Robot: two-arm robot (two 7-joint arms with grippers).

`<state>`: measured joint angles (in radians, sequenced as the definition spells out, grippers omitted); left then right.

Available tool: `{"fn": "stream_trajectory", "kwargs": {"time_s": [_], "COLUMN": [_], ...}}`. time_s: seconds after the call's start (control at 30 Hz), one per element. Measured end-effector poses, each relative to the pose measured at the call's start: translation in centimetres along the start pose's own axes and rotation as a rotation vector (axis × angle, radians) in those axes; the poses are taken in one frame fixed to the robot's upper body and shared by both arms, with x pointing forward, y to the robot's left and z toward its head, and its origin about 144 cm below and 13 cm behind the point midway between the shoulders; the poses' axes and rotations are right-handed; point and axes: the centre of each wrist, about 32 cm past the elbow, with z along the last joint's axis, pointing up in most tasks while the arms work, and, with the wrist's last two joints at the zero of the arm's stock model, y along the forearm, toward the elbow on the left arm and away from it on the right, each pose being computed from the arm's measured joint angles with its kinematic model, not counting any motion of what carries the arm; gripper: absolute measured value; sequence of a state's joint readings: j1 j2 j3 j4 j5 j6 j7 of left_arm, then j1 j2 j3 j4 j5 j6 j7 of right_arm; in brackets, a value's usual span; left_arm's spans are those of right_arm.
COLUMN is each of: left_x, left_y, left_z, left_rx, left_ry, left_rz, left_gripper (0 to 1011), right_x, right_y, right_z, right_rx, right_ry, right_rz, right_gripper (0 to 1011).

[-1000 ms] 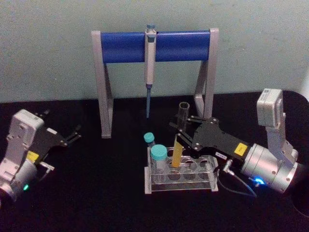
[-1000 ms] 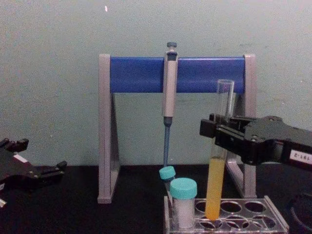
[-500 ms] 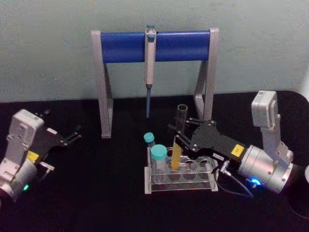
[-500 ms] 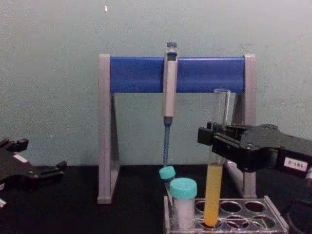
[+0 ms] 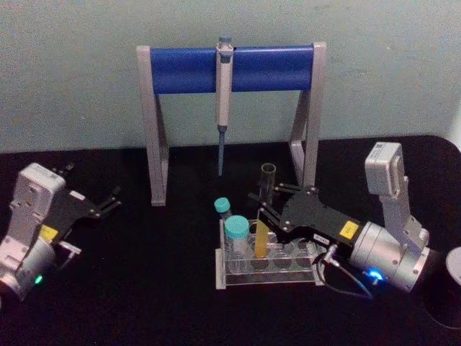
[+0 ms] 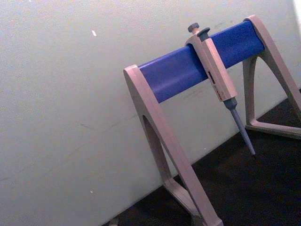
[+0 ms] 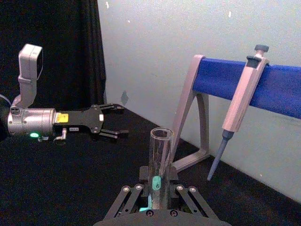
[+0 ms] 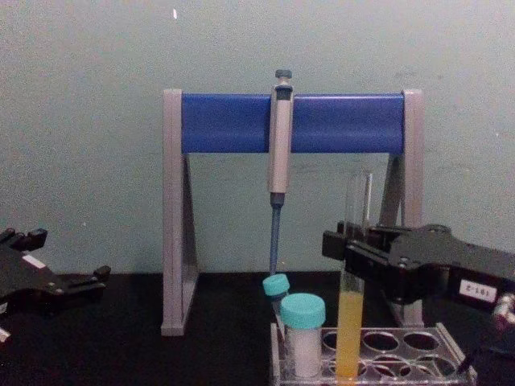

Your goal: Pick up the test tube from the test tube rack, shake it, then place it back into the test tube rack.

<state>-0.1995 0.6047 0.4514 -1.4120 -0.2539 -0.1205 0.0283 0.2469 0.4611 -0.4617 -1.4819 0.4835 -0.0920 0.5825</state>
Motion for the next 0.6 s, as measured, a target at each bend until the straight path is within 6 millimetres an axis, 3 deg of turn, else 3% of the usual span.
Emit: {"fn": "stream_trajectory", "kwargs": {"time_s": [0.6], "left_x": [0.0], "left_y": [0.0], "left_z": [0.0], "left_rx": [0.0], "left_ry": [0.0], "left_rz": [0.0], "left_gripper": [1001], "right_x": [-0.2], "right_y": [0.2], "right_z": [-1.3], "right_rx": [-0.031], "right_ry": [0.03], "right_rz": [-0.008], "right_gripper": [235]}}
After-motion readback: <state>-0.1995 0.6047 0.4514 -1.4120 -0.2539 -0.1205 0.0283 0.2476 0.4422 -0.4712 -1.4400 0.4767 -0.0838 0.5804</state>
